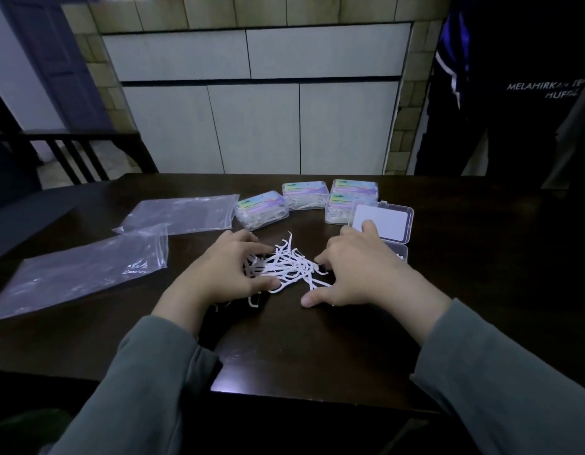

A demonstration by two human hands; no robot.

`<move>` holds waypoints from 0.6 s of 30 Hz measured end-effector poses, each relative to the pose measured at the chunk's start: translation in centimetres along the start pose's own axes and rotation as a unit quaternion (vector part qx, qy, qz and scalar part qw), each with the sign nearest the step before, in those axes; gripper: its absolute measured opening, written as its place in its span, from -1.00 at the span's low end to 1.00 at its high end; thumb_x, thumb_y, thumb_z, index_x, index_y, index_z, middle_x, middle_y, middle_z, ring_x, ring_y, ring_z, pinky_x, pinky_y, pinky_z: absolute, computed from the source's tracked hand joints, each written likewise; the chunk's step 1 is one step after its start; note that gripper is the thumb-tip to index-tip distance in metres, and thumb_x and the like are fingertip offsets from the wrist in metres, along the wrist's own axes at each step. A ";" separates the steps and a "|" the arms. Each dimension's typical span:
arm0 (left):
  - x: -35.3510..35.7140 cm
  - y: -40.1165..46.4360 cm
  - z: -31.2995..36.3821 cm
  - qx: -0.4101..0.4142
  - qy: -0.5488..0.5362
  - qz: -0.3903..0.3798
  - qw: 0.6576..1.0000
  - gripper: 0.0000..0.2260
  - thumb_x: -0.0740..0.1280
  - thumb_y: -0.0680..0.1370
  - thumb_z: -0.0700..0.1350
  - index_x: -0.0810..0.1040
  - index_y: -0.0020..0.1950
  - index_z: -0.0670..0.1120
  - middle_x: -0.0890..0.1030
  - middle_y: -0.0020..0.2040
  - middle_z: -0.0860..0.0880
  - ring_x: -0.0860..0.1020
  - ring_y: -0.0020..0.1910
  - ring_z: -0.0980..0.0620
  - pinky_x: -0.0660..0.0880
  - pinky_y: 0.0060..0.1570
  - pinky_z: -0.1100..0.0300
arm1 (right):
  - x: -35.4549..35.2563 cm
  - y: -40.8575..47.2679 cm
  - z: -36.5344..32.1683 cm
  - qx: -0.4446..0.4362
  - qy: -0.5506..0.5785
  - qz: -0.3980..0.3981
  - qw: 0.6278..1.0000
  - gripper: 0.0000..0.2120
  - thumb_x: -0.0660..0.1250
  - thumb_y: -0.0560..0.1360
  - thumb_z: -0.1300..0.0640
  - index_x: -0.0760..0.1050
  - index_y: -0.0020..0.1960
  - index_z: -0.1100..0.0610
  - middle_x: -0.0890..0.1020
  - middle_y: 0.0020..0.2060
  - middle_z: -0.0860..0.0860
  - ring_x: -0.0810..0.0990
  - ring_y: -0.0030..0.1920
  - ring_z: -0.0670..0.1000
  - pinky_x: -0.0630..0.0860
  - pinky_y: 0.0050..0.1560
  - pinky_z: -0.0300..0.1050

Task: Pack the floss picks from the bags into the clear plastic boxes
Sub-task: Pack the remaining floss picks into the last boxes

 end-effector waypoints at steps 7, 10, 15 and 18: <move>-0.3 -0.6 -0.3 -0.005 -0.003 0.044 0.999 -0.66 0.45 0.43 0.11 0.60 0.20 0.16 0.51 0.01 0.16 0.42 0.09 0.12 0.44 0.14 0.07 | -0.1 0.9 -2.3 0.054 0.009 0.030 0.998 -0.33 0.15 0.44 -0.43 0.50 0.29 0.04 0.54 0.18 0.02 0.38 0.24 0.09 0.14 0.25 0.13; -0.1 -0.6 0.0 -0.002 0.008 0.053 0.999 -0.69 0.43 0.46 0.08 0.60 0.20 0.13 0.50 -0.05 0.15 0.41 0.05 0.11 0.45 0.10 0.08 | -0.4 1.4 -2.7 0.083 0.037 0.050 0.995 -0.64 0.25 0.52 -0.25 0.54 0.07 0.01 0.60 0.05 0.01 0.42 0.20 0.09 0.15 0.25 0.12; -0.1 -0.6 0.5 0.005 0.016 0.098 0.995 -0.80 0.44 0.48 -0.01 0.64 0.09 0.03 0.53 -0.10 0.11 0.43 0.00 0.07 0.45 0.05 0.10 | -0.2 1.9 -3.4 0.101 0.019 0.032 0.994 -0.84 0.28 0.56 -0.01 0.34 -0.07 0.04 0.59 0.01 0.02 0.43 0.13 0.09 0.18 0.21 0.11; -0.1 -0.5 0.4 0.010 0.026 0.111 0.993 -0.81 0.44 0.48 -0.01 0.62 0.06 0.00 0.49 -0.09 0.12 0.41 0.01 0.06 0.43 0.06 0.12 | -0.1 2.3 -3.4 0.113 0.036 0.002 0.993 -0.86 0.26 0.57 0.03 0.34 -0.06 0.06 0.52 -0.07 0.02 0.44 0.13 0.09 0.19 0.17 0.09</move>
Point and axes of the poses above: each hand's wrist, its own y-axis towards the middle knuckle, its own x-axis out of the palm, z = x × y, the point moved 3 cm from there along y, towards the middle knuckle
